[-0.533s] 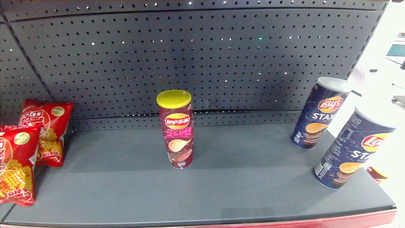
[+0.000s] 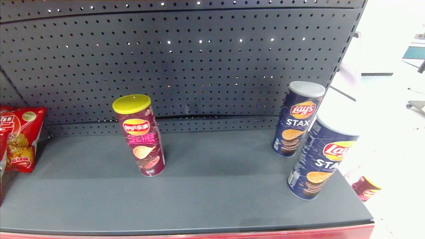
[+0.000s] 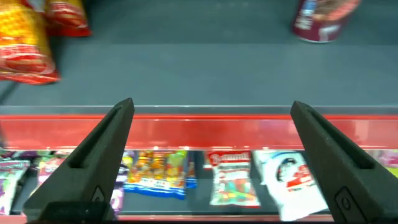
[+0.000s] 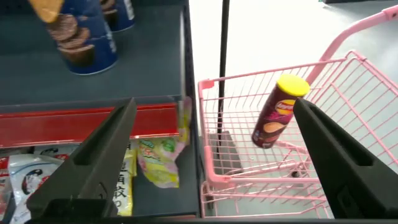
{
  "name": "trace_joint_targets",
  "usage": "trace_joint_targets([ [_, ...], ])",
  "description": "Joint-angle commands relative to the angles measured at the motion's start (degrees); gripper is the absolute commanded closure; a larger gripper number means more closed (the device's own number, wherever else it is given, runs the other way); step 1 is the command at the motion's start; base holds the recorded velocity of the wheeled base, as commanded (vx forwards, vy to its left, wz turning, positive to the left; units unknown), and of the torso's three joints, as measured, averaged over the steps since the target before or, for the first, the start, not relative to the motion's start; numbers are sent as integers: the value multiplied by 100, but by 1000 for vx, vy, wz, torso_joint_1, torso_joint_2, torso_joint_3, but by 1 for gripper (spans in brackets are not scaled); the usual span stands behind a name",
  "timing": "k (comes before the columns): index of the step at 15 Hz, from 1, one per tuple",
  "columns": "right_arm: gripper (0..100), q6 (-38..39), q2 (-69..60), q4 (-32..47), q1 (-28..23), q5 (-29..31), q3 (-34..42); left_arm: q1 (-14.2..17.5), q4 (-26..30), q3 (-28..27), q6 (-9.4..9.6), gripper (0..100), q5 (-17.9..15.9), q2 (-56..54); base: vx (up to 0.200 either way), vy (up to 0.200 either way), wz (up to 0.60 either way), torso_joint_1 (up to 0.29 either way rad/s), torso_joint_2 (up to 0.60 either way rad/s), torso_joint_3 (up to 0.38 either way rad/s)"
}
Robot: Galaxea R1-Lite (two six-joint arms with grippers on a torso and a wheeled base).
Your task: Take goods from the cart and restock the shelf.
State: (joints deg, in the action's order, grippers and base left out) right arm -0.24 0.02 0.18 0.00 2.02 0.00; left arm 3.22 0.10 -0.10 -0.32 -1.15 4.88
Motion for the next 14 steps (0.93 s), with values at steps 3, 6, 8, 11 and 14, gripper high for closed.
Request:
trace_joint_targets([
  [3, 0, -2, 6, -1, 0, 0, 0, 3, -1, 1, -3, 0, 0, 5, 0, -200, 0, 2, 1, 4],
  [6, 0, -2, 6, -1, 0, 0, 0, 3, -1, 1, -3, 0, 0, 5, 0, -200, 0, 2, 1, 4],
  [8, 0, -2, 6, -1, 0, 0, 0, -5, -1, 1, -3, 0, 0, 5, 0, -200, 0, 2, 5, 5],
  [11, 0, -2, 6, -1, 0, 0, 0, 3, -1, 1, -3, 0, 0, 5, 0, -200, 0, 4, 2, -2],
  [14, 0, -2, 6, -1, 0, 0, 0, 3, 8, 1, -3, 0, 9, 5, 0, -200, 0, 2, -1, 1],
])
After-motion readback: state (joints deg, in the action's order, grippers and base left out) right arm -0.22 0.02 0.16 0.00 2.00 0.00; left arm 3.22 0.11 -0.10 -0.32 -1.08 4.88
